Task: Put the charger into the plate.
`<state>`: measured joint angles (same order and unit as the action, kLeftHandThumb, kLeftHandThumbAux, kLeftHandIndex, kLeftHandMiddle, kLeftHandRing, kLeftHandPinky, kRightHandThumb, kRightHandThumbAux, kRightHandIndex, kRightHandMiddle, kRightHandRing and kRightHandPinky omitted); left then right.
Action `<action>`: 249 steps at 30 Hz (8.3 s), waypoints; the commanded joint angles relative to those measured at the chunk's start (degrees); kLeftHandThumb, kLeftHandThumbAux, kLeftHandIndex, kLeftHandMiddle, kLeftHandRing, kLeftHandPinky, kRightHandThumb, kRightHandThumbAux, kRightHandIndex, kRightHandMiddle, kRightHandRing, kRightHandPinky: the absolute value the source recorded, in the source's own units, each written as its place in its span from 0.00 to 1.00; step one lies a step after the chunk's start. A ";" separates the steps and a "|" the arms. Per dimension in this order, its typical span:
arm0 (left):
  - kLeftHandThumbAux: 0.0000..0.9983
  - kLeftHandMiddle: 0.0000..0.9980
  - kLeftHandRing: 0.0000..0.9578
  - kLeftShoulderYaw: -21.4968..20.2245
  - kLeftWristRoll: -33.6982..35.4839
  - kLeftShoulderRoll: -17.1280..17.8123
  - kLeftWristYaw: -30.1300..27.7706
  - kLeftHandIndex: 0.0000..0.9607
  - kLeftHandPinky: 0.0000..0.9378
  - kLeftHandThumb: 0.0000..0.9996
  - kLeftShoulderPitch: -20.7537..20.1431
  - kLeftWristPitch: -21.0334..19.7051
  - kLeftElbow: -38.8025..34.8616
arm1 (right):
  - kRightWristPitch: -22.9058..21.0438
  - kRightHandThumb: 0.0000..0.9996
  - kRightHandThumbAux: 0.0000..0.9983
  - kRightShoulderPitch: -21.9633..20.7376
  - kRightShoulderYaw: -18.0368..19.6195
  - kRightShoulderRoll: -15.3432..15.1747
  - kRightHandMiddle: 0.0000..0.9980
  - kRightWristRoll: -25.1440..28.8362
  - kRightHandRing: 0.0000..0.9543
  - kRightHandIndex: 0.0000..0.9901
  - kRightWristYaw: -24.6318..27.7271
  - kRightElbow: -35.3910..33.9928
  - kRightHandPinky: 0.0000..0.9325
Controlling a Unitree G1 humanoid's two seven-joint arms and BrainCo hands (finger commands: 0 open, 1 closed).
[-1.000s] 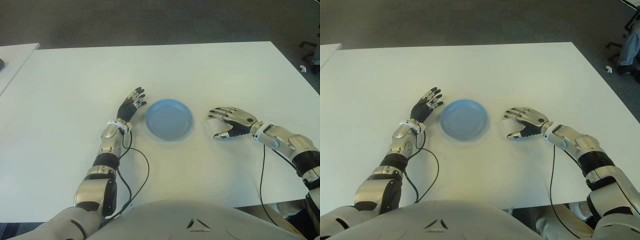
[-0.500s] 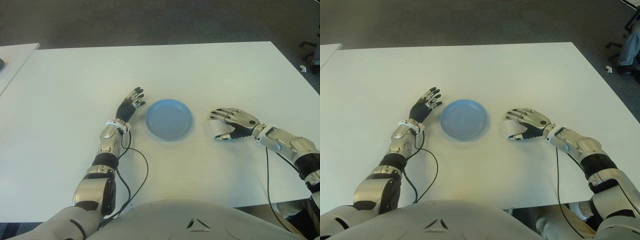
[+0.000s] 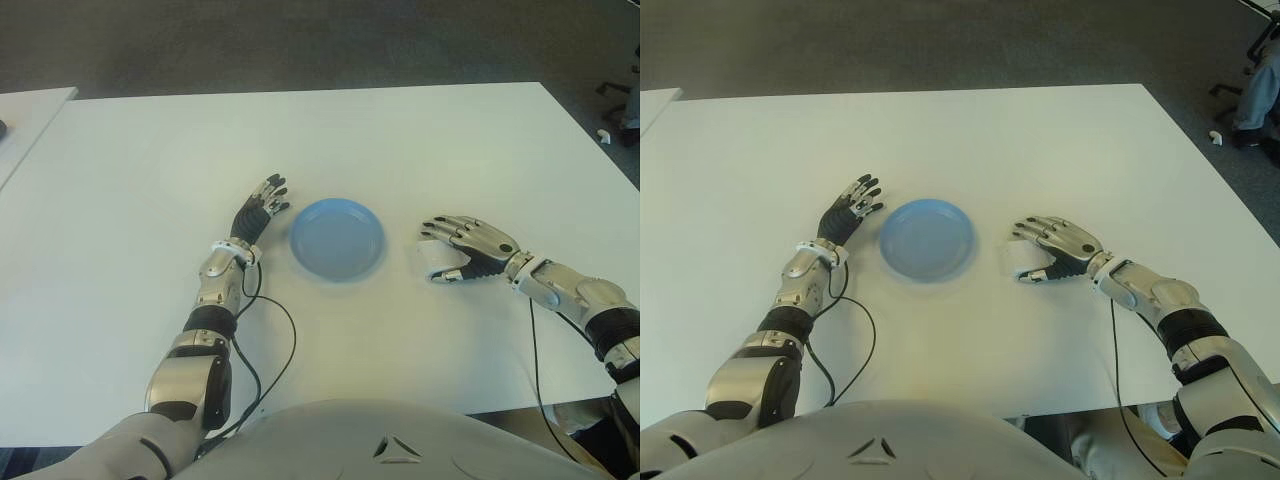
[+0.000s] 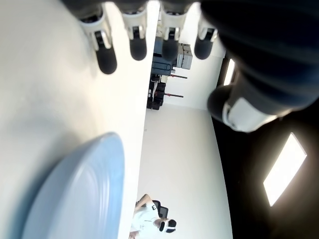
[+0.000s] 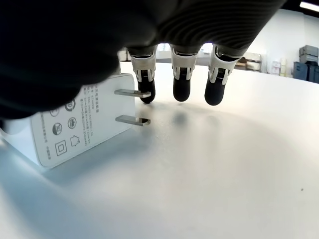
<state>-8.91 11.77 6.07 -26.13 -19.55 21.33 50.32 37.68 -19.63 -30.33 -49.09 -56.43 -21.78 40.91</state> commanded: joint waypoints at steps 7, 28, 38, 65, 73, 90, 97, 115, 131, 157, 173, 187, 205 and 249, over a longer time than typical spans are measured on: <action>0.57 0.05 0.02 -0.36 -0.52 0.49 0.68 0.06 0.00 0.00 0.60 0.08 2.44 | -4.23 0.34 0.14 -4.25 -6.15 5.83 0.00 -5.44 0.00 0.00 -6.31 10.65 0.00; 0.57 0.06 0.03 -0.72 0.00 0.92 0.48 0.06 0.01 0.00 1.45 -0.11 1.41 | -3.64 0.38 0.14 -7.12 -9.53 12.15 0.00 -1.21 0.00 0.00 -12.46 22.30 0.00; 0.57 0.06 0.03 -1.12 0.01 0.66 0.50 0.05 0.01 0.00 1.85 -0.69 0.54 | -2.59 0.36 0.17 -7.37 -10.25 12.71 0.00 0.49 0.00 0.00 -12.06 23.90 0.00; 0.58 0.07 0.04 -1.43 0.53 -0.36 0.93 0.06 0.01 0.00 1.85 -1.61 -0.72 | -6.83 0.68 0.64 -8.03 -11.99 13.69 0.73 0.80 0.78 0.43 -19.21 26.29 0.84; 0.57 0.07 0.04 -1.42 0.81 -0.69 1.24 0.07 0.02 0.00 1.69 -2.44 -0.98 | -9.01 0.73 0.70 -7.48 -12.23 13.78 0.84 1.67 0.88 0.44 -20.30 24.66 0.93; 0.57 0.07 0.04 -1.47 1.01 -1.46 1.25 0.06 0.03 0.00 1.73 -2.54 -1.76 | -7.35 0.74 0.71 -6.93 -9.68 10.78 0.87 4.86 0.91 0.44 -13.62 19.51 0.94; 0.57 0.07 0.04 -1.62 1.03 -1.74 1.38 0.06 0.02 0.00 1.49 -2.60 -1.56 | -6.94 0.74 0.71 -6.13 -8.29 9.85 0.87 5.91 0.91 0.44 -11.15 16.39 0.94; 0.59 0.08 0.04 -1.91 0.84 -1.69 1.13 0.06 0.01 0.00 0.64 -1.97 0.09 | -7.70 0.74 0.71 -7.01 2.98 8.13 0.89 14.99 0.92 0.44 4.86 -5.51 0.95; 0.59 0.08 0.04 -1.90 0.52 -2.13 2.01 0.06 0.02 0.00 -0.22 -1.45 1.67 | -7.55 0.74 0.71 -11.31 10.95 14.28 0.87 20.56 0.90 0.44 9.99 -11.64 0.88; 0.60 0.13 0.08 -2.99 2.95 -4.80 2.55 0.11 0.04 0.00 -0.23 -2.55 0.64 | -8.42 0.75 0.71 -19.52 5.97 29.19 0.87 16.57 0.89 0.44 9.17 0.80 0.89; 0.63 0.16 0.10 -3.95 5.61 -6.55 2.42 0.15 0.05 0.00 0.70 -6.47 -2.66 | -8.46 0.75 0.71 -20.84 2.50 34.04 0.87 15.36 0.89 0.45 7.57 7.92 0.89; 0.66 0.17 0.12 -3.88 5.66 -6.71 1.90 0.16 0.07 0.00 1.02 -6.65 -3.54 | -7.08 0.74 0.71 -20.21 2.17 34.43 0.84 17.28 0.88 0.44 10.61 9.13 0.87; 0.66 0.15 0.09 -3.92 5.73 -5.41 1.45 0.15 0.00 0.00 -0.31 -6.88 -1.67 | -4.56 0.39 0.18 -17.92 0.54 28.40 0.00 15.68 0.00 0.00 17.19 3.12 0.00; 0.64 0.17 0.11 -4.28 5.73 -4.64 2.91 0.17 0.08 0.00 -1.37 -8.02 -0.16 | -6.29 0.27 0.23 -18.63 11.36 28.64 0.00 24.96 0.00 0.00 10.20 9.46 0.00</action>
<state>-12.85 17.56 1.48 -23.96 -21.71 14.96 49.35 32.36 -38.41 -22.91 -22.37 -36.41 -10.14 45.95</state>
